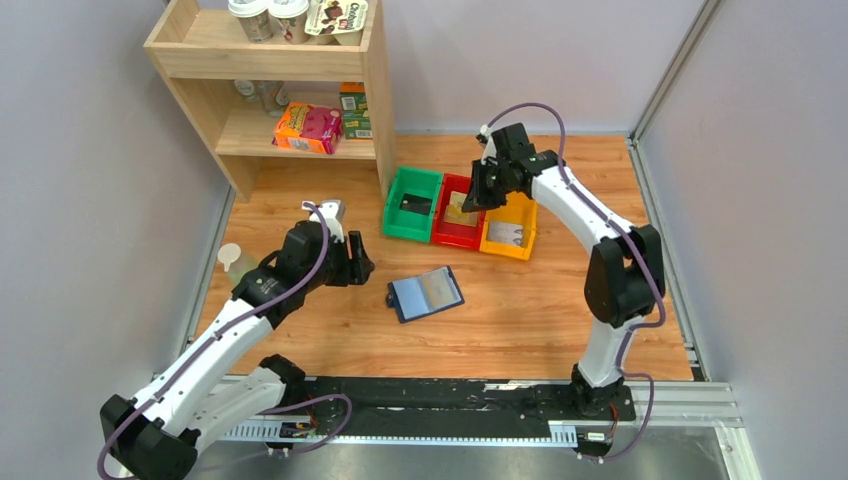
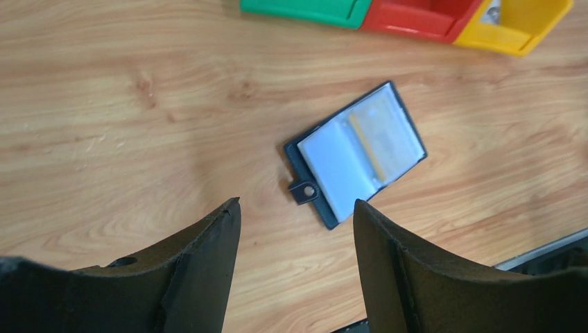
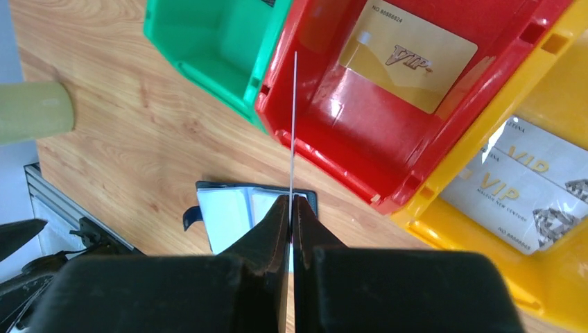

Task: Take the credit cards out of the card holder
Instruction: Place the credit card in the storage box.

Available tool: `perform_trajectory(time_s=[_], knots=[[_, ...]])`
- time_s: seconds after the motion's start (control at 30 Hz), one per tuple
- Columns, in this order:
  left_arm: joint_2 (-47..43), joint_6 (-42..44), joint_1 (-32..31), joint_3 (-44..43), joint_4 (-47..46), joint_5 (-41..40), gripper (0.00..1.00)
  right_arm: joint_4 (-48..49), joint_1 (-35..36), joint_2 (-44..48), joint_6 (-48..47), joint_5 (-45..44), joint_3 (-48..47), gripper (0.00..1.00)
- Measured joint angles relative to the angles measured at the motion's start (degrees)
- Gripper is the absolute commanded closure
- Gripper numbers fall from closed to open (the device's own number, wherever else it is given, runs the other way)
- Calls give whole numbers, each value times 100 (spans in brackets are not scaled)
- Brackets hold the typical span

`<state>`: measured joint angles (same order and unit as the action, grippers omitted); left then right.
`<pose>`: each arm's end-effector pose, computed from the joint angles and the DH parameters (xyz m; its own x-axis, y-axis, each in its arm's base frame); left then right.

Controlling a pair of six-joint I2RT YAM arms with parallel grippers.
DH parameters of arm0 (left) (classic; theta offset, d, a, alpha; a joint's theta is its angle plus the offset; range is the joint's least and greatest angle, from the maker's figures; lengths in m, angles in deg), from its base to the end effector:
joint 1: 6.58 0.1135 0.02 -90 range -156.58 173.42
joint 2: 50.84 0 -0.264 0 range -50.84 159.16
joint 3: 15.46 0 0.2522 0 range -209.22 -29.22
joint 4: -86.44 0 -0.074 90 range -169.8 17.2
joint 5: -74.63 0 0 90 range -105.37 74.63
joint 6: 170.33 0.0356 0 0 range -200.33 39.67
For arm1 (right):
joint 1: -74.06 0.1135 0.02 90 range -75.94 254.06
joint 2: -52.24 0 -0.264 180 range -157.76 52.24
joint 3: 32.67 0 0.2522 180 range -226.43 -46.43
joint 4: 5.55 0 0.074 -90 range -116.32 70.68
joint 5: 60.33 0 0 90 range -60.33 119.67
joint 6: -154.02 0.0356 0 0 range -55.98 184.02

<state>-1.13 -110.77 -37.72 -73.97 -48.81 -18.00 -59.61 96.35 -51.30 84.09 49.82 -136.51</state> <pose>0.1611 -0.0954 0.2891 -0.6788 -0.1812 -0.7116 0.1634 0.9075 -0.3869 0.3632 0.1621 0.2848 -0.8878 -0.0158 -0.4599 -0.2553 0.8483 0.4638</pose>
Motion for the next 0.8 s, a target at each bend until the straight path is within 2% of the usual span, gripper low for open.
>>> perform_trajectory(time_s=[0.2,0.3,0.43,0.53,0.8], knots=[[-317,111,0,0,505,-101,32,-400,-26,-1025,-44,219,-761,97],[-496,125,0,0,649,-111,32,-511,-31,-1447,-44,330,-999,93],[-675,125,0,2,822,-85,32,-743,-31,-1888,-50,343,-1314,73],[-756,120,0,4,881,13,32,-933,-50,-2055,-92,212,-1534,62],[-796,72,0,79,894,656,33,-1342,-61,-1974,-258,-831,-2063,51]])
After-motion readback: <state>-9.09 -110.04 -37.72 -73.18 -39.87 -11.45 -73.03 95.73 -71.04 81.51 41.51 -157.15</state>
